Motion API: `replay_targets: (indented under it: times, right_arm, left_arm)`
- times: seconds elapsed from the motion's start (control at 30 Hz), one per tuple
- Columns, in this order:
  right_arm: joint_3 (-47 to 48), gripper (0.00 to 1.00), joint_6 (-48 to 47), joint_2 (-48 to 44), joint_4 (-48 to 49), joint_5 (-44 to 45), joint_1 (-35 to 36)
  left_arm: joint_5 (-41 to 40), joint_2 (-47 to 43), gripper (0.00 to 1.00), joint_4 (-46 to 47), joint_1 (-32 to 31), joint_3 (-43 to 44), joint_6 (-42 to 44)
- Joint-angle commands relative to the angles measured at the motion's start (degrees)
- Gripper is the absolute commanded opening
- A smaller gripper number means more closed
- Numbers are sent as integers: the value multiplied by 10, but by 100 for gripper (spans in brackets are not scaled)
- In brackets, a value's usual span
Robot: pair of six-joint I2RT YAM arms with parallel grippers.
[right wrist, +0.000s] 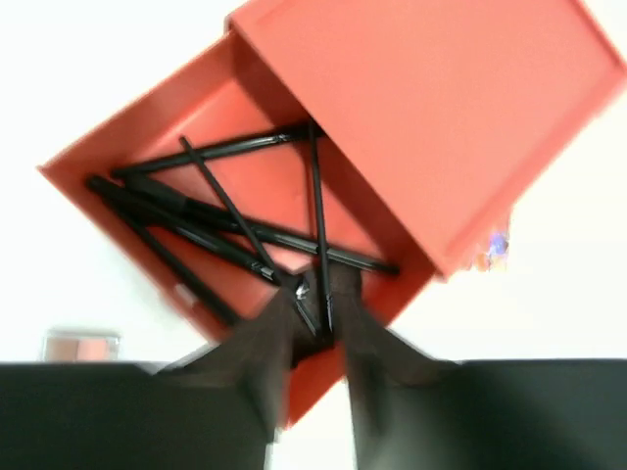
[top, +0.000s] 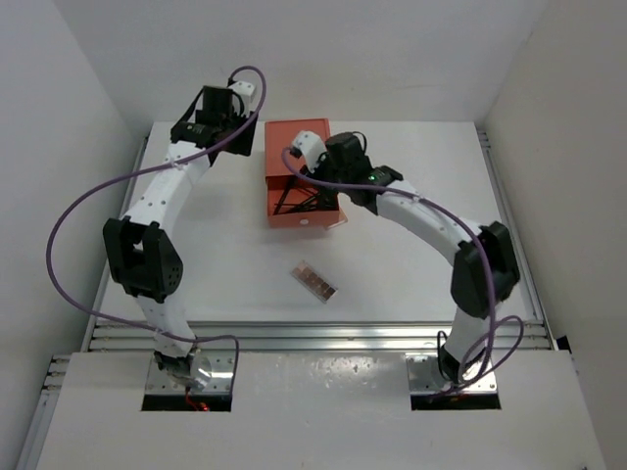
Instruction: Organize the makeup
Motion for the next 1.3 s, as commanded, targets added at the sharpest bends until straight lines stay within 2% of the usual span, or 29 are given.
replay_targets:
  times: [0.0,0.03,0.07,0.17,0.3,0.37,0.6,0.77,1.1,1.27]
  right_arm:
    - [-100,20,184,-128,154,57,4]
    - [-202,11,201,-141,206,63,6]
    - [-229,0,257,-164,237,88,17]
    - [-318,0,327,-185,250,119,43]
    - [-358,0,410,-183,250,128,69]
    - [-372,0,421,-169,270,129,69]
    - [-301,0,391,-78,309,181,69]
    - [-234,0,374,-20,328,175,56]
    - [-180,0,388,50,373,188,19]
    - [-148,0,417,100,411,229,5]
  left_arm:
    - [60,38,56,28,-13,53,-6]
    - [76,62,56,28,-20,64,-6]
    - [76,74,56,28,-20,85,-6]
    - [82,117,55,28,-35,117,-11]
    - [88,141,55,34,-40,122,-16]
    - [82,148,55,40,-40,122,-16]
    - [65,162,54,45,-45,91,-10]
    - [65,162,54,45,-45,72,-4]
    - [65,179,53,45,-45,66,1]
    - [71,179,51,45,-45,66,1]
